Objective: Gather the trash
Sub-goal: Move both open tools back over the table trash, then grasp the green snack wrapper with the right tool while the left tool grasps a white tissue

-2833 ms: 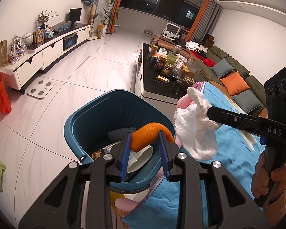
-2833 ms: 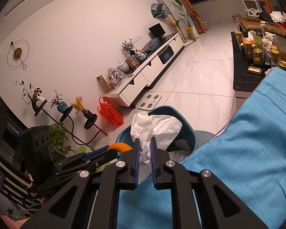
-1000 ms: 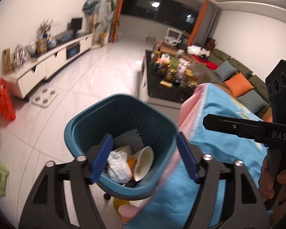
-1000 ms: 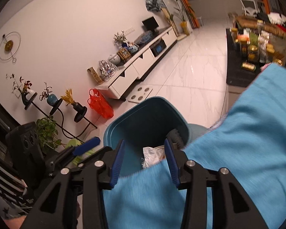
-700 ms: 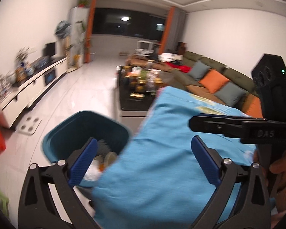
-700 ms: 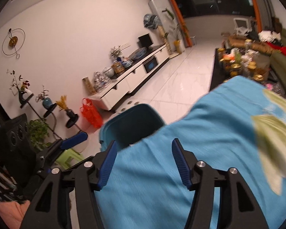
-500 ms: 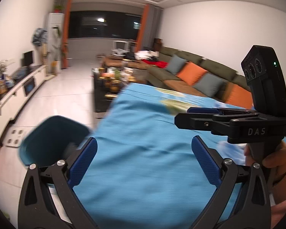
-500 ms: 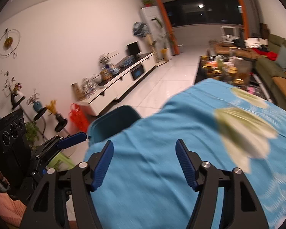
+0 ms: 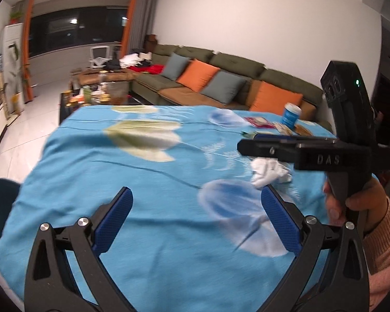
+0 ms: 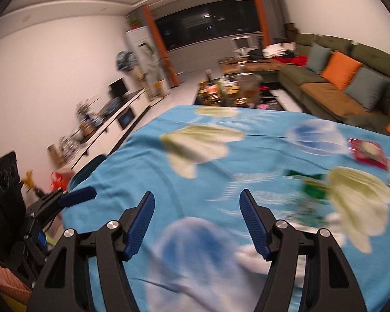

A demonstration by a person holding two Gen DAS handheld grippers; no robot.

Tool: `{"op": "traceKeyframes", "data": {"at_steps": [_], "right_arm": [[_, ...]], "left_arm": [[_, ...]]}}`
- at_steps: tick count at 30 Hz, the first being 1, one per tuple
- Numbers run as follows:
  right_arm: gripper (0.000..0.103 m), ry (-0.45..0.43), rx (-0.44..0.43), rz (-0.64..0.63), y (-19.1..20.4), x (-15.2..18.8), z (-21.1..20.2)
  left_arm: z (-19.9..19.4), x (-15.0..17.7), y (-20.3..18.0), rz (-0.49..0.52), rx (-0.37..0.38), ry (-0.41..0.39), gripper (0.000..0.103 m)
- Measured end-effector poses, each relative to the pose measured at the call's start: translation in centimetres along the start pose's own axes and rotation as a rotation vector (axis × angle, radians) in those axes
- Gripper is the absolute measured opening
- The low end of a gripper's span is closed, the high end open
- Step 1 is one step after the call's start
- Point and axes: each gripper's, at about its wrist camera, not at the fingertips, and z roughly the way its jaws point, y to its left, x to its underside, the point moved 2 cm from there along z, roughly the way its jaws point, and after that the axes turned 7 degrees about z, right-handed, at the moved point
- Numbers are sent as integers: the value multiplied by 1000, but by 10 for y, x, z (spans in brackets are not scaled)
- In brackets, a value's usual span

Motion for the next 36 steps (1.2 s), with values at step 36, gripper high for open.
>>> {"op": "traceKeyframes", "data": {"at_steps": [36], "right_arm": [[52, 71, 93, 156, -107, -13, 23]], "left_arm": [[153, -32, -82, 16, 216, 343, 72]]}}
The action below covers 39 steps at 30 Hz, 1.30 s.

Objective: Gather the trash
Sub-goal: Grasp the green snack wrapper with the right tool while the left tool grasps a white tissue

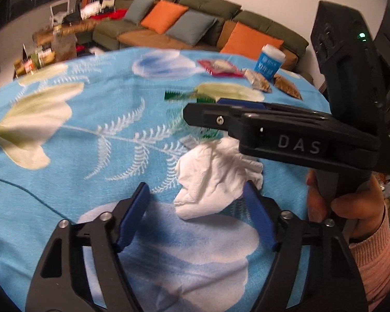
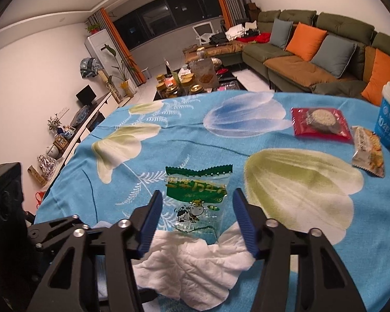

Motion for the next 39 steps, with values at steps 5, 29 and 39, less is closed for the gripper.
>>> {"op": "traceKeyframes", "data": {"at_steps": [5, 29, 39], "right_arm": [[42, 13, -11, 4, -2, 1, 4], [32, -76, -52, 14, -1, 2, -27], [32, -109, -78, 2, 10, 6, -42]], "left_arm": [[1, -4, 5, -25, 27, 2, 59], [-30, 14, -4, 9, 52, -71, 5], [-69, 32, 11, -14, -7, -128, 5]]}}
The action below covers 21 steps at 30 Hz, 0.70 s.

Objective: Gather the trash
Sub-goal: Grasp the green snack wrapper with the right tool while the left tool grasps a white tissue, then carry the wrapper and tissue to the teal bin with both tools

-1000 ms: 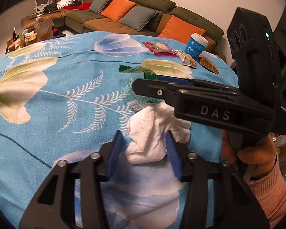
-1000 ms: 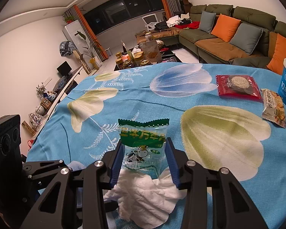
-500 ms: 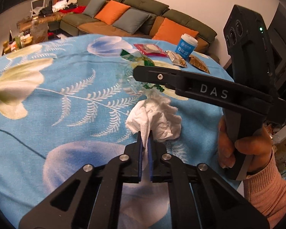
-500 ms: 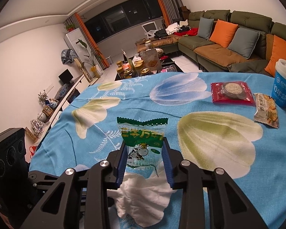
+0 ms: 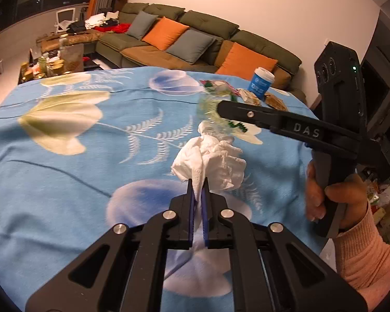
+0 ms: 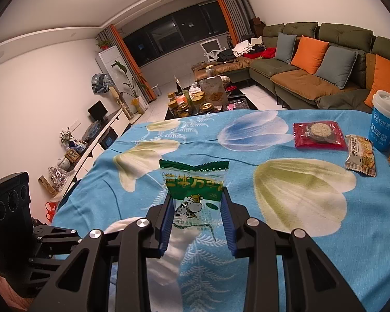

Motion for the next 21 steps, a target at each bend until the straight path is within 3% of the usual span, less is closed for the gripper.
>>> {"op": "traceKeyframes", "data": {"at_steps": [21], "right_arm": [[32, 18, -101, -56, 47, 17, 6]], "left_arm": [[-62, 36, 39, -67, -134, -60, 5]]}}
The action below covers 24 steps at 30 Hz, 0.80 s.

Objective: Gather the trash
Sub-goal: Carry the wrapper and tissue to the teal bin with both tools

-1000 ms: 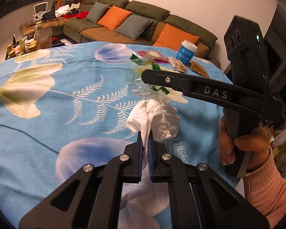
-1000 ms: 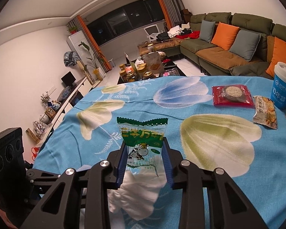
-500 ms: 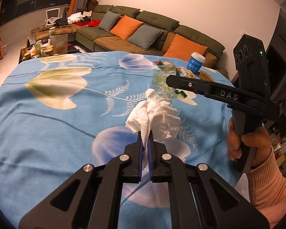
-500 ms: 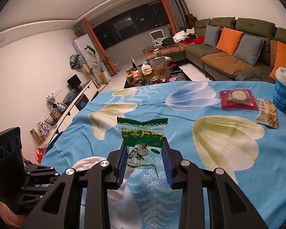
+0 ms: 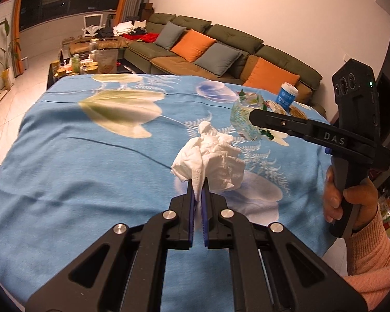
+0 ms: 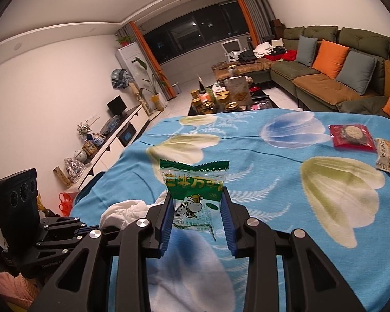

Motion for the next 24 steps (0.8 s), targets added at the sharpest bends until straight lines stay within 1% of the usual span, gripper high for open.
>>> {"op": "traceKeyframes", "data": {"at_steps": [8, 24], "right_arm": [[32, 18, -50, -33, 27, 0, 12], [32, 77, -145, -108, 83, 4, 47]], "left_arm": [[-19, 7, 19, -32, -54, -26, 5], [-61, 20, 72, -134, -166, -81, 5]]}}
